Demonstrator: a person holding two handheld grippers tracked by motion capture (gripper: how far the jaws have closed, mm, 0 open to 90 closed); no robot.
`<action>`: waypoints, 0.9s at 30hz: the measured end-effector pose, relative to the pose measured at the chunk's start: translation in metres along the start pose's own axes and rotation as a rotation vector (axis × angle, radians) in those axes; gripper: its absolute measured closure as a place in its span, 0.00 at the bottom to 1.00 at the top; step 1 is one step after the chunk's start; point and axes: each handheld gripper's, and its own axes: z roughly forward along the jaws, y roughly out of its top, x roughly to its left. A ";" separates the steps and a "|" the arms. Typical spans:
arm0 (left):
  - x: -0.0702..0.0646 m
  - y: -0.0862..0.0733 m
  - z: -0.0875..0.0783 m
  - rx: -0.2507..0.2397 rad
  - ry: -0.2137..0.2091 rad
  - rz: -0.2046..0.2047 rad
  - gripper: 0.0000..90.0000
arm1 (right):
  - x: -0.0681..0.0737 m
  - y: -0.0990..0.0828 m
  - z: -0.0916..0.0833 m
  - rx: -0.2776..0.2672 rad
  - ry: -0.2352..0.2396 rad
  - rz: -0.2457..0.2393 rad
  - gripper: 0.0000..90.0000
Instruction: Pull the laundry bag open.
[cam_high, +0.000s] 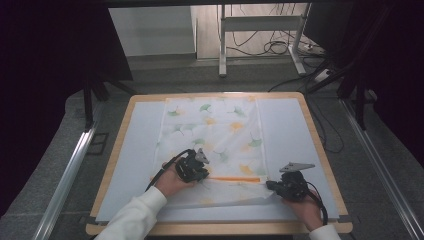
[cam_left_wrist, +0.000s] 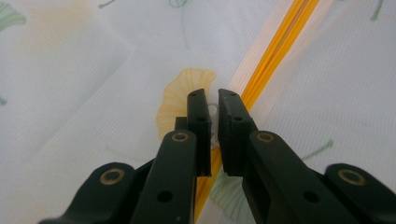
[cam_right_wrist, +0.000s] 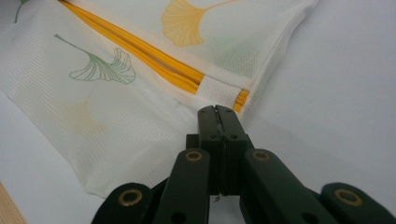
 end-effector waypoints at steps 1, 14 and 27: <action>0.001 -0.002 -0.001 -0.001 0.002 -0.003 0.94 | 0.000 0.000 0.000 0.000 -0.001 -0.001 1.00; 0.007 -0.020 -0.011 0.002 0.038 -0.017 0.94 | 0.001 0.000 0.000 0.004 -0.005 -0.003 1.00; 0.015 -0.039 -0.023 0.007 0.073 -0.052 0.94 | 0.001 0.000 0.000 -0.002 -0.009 -0.003 1.00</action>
